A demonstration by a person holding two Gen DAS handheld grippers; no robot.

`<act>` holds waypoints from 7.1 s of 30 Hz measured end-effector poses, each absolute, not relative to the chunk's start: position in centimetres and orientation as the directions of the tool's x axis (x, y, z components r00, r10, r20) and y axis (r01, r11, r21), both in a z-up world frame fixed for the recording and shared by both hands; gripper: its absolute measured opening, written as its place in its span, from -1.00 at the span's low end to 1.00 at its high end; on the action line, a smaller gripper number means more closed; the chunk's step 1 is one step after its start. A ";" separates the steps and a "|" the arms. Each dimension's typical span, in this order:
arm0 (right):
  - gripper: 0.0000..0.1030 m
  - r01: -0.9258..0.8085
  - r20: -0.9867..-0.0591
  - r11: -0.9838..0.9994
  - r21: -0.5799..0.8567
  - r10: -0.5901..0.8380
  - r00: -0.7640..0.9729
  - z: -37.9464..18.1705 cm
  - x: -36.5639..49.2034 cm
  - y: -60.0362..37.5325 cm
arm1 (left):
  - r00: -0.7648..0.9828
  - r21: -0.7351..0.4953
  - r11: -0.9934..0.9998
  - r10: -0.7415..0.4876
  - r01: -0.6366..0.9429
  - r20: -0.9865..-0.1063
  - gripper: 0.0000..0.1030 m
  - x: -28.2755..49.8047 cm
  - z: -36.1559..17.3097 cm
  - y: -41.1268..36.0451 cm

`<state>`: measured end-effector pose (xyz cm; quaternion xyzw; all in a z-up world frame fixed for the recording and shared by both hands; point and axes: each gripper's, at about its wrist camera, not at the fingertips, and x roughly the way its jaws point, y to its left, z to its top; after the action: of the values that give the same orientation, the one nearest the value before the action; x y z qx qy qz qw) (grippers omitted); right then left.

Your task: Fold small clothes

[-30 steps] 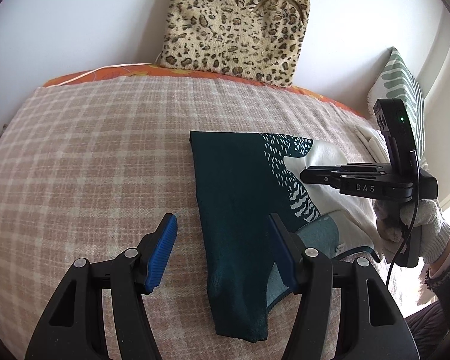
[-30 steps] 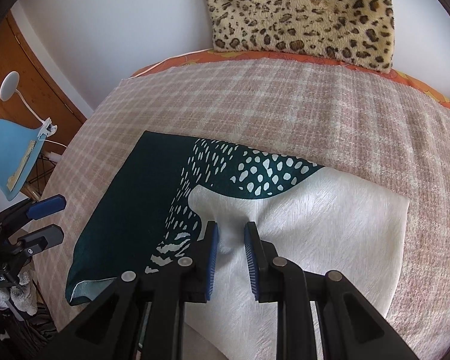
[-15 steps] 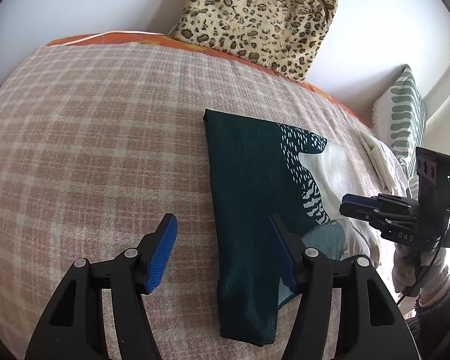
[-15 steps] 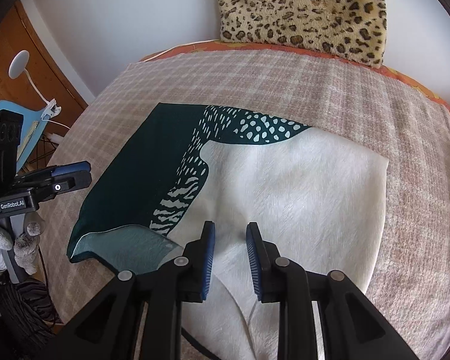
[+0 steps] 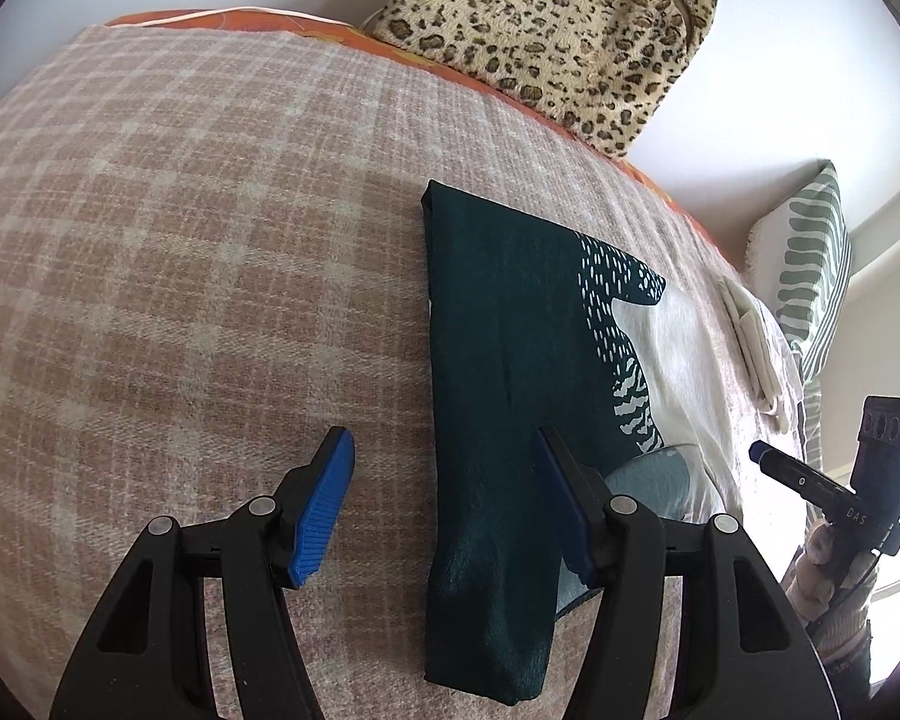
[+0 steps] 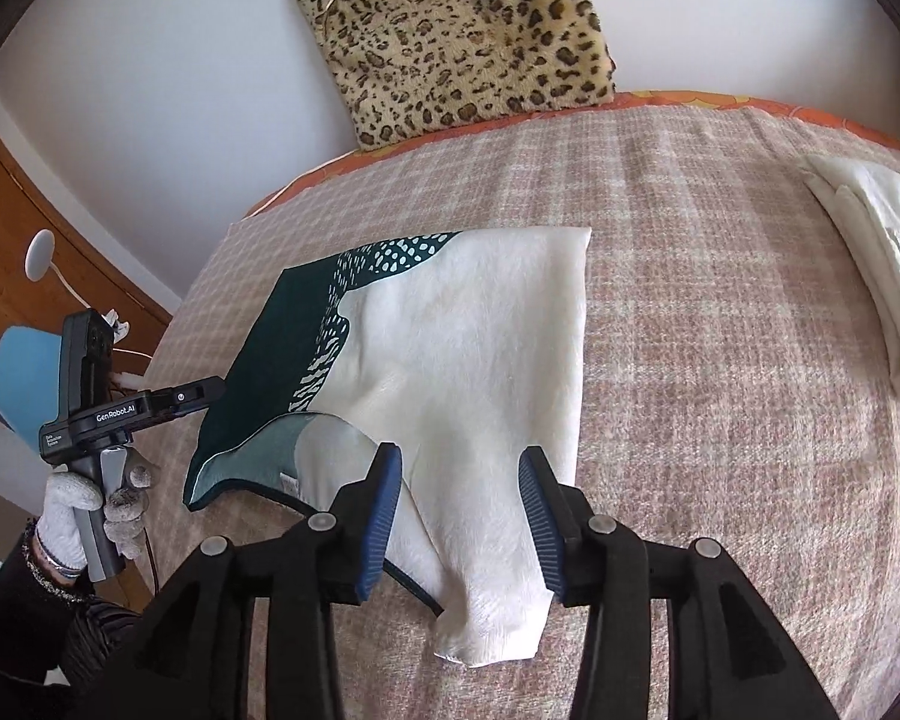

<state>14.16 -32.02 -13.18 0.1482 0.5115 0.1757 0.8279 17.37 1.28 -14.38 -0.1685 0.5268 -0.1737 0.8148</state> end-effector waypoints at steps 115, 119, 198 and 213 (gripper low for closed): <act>-0.94 -0.001 -0.629 0.678 0.735 0.681 0.375 -20.3 19.5 -30.3 | 0.406 -0.489 0.868 -0.480 0.088 -0.777 -0.94 21.6 -15.7 -2.0; -0.97 -0.124 -0.731 0.832 0.542 0.538 0.419 -16.9 19.5 -27.6 | 0.444 -0.440 0.889 -0.448 0.128 -0.776 -0.94 21.4 -14.5 -2.6; -0.97 -0.059 -0.771 0.997 0.044 0.072 0.633 -4.0 22.4 -65.5 | 0.412 -0.342 0.656 -0.716 0.673 -0.564 -0.95 24.1 -4.2 -47.9; -0.55 -0.013 -0.826 0.995 0.103 0.093 0.555 -9.9 24.0 -70.7 | 0.368 -0.389 0.693 -0.679 0.607 -0.635 -0.95 27.1 -7.1 -46.3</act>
<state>24.03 -70.67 -9.87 0.0424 0.4705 0.0300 0.8809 27.07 -46.29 -7.11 -0.0444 0.4055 -0.3892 0.8259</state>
